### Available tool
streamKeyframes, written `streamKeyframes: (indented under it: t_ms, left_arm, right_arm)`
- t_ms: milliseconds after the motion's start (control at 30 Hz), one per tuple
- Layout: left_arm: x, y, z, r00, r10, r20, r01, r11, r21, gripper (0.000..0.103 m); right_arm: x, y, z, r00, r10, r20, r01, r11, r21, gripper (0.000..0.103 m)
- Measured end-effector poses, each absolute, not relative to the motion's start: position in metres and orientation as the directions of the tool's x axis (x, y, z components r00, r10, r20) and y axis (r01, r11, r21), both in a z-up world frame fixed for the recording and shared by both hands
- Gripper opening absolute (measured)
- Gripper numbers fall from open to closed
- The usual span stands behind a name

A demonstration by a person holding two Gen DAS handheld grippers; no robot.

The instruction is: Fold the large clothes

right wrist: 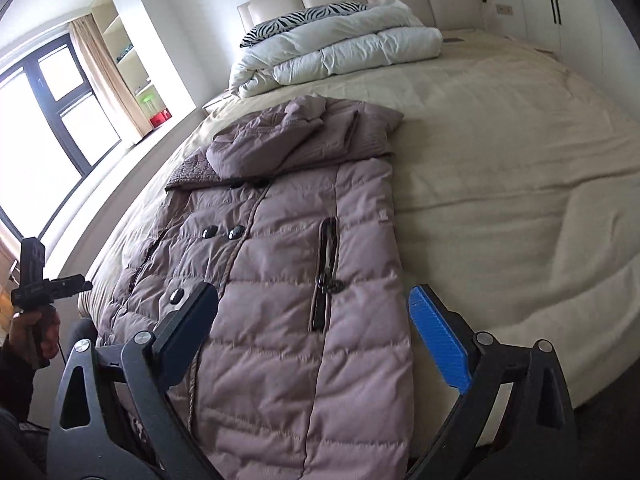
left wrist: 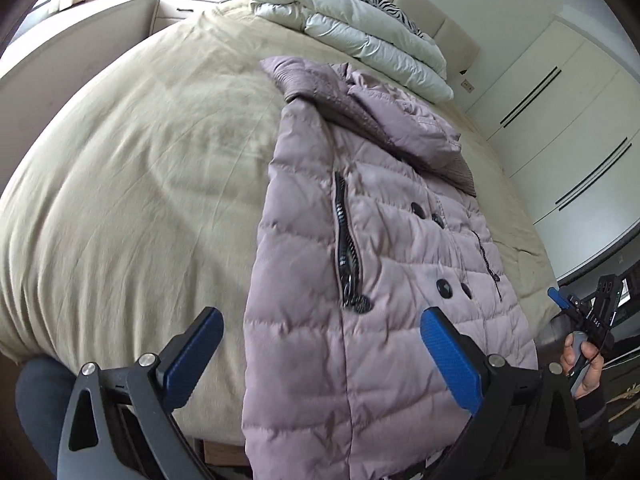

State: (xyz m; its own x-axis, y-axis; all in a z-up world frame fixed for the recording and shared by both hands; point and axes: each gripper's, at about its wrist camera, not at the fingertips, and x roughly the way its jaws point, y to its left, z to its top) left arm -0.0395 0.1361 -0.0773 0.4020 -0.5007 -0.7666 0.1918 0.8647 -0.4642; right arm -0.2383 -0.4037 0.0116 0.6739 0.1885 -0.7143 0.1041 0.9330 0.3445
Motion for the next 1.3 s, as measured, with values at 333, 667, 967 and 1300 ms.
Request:
streamKeyframes:
  t_ms: [333,667,967,1300]
  left_arm:
    - [-0.087,0.157,-0.134,0.224,-0.538,-0.812,0.042,0.838,-0.544,0.099]
    - [-0.090,0.144,-0.167,0.135,-0.647,-0.750,0.011,0.758,-0.652,0.080]
    - [-0.092,0.136,-0.163,0.111,-0.663,-0.740,0.042,0.747,-0.663,0.065]
    - [-0.092,0.128,-0.154,0.127,-0.653,-0.747,0.087,0.757,-0.648,0.040]
  right_arm:
    - [-0.303,-0.421,-0.029,0.555,0.274,-0.785,0.188,0.878,0.440,0.098]
    - [-0.318,-0.452,-0.061,0.433,0.295,-0.852,0.313,0.837,0.449,0.098]
    - [-0.314,-0.459,-0.067,0.389,0.350,-0.852,0.302,0.825,0.477,0.085]
    - [-0.294,-0.436,-0.086,0.248,0.418,-0.874,0.271,0.836,0.477,0.040]
